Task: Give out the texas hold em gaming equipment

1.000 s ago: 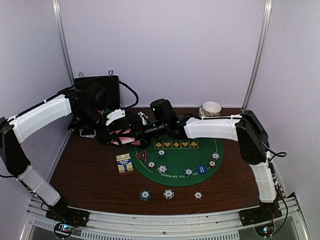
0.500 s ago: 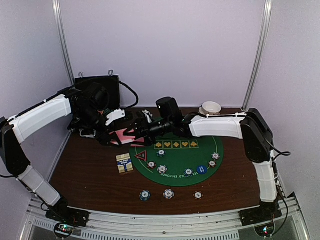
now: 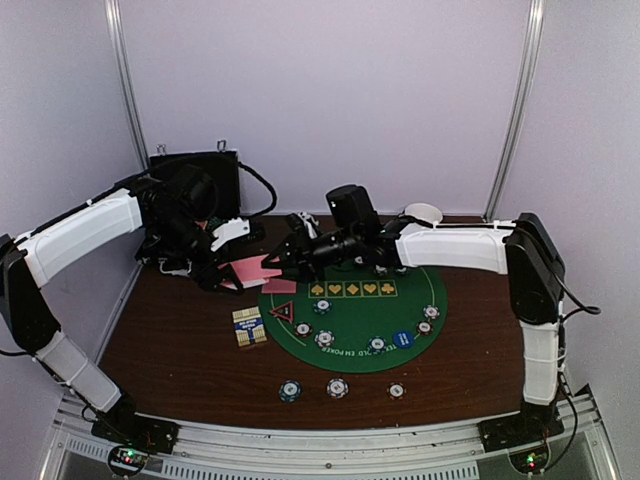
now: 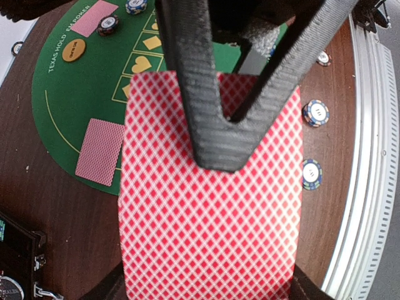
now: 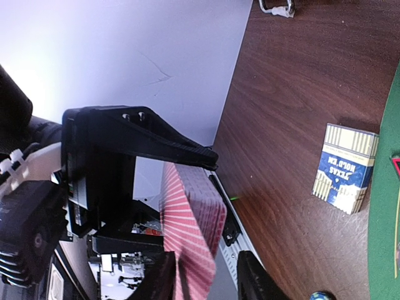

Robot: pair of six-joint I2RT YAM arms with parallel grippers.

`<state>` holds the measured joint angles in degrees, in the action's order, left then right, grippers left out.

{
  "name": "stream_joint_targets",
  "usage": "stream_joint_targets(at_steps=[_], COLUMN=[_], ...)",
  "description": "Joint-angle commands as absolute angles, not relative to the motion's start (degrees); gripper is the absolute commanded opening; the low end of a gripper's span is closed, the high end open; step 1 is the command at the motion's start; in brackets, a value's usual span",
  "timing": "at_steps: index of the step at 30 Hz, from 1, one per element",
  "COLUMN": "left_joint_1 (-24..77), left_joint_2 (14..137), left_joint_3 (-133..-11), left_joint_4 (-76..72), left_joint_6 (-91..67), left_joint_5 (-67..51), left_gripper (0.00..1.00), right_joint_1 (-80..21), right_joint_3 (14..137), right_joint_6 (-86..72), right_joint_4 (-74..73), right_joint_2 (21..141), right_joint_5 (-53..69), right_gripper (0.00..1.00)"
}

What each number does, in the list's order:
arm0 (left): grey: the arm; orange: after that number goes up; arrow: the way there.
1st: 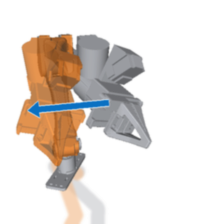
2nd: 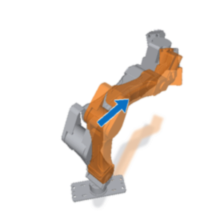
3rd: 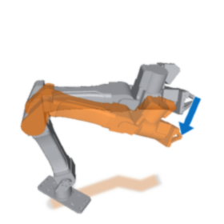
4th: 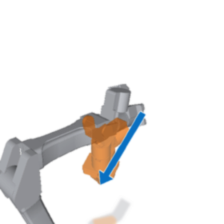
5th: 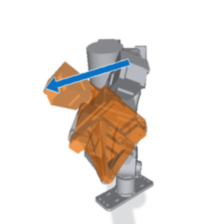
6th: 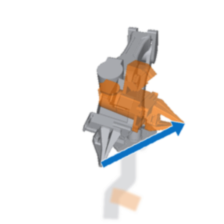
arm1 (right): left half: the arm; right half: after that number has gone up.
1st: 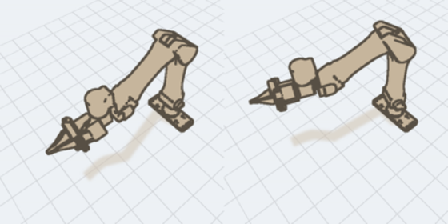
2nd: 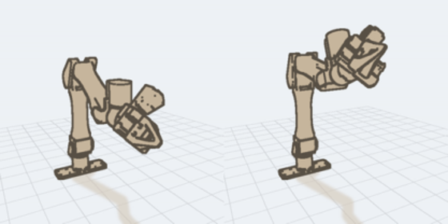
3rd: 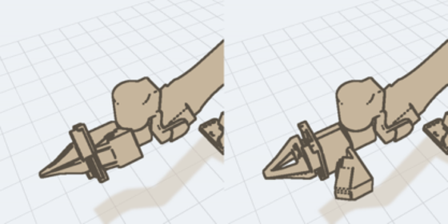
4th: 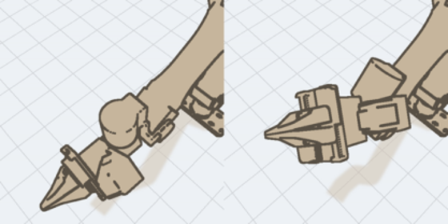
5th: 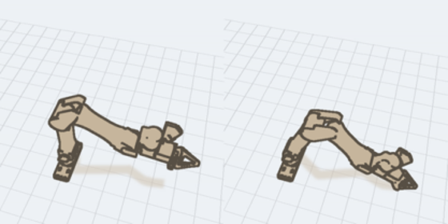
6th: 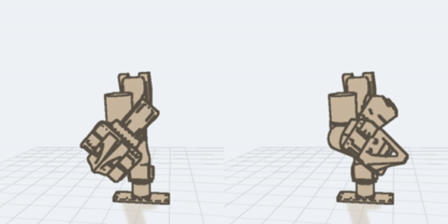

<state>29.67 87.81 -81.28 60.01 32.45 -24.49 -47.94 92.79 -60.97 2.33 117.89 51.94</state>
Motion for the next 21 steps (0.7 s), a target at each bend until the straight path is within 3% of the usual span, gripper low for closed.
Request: stream_joint_targets(at_steps=[1,16,21], left_joint_1=[29.44,29.44,29.44], left_joint_2=[86.29,86.57,86.77], left_joint_3=[-81.65,-81.65,-81.99], left_joint_4=[58.27,58.27,58.32], left_joint_6=[33.14,33.28,33.30], left_joint_5=[-25.63,-25.20,-24.95], left_gripper=[0.14,0.13,0.13], right_joint_1=[-47.55,-46.42,-43.82], right_joint_3=[91.90,89.40,84.83], right_joint_6=[-61.12,-60.71,-62.50], right_joint_4=[2.29,-0.19,2.74], right_joint_2=[113.67,109.07,105.75], right_joint_5=[51.29,51.92,52.58], right_gripper=[0.32,0.01,0.00])
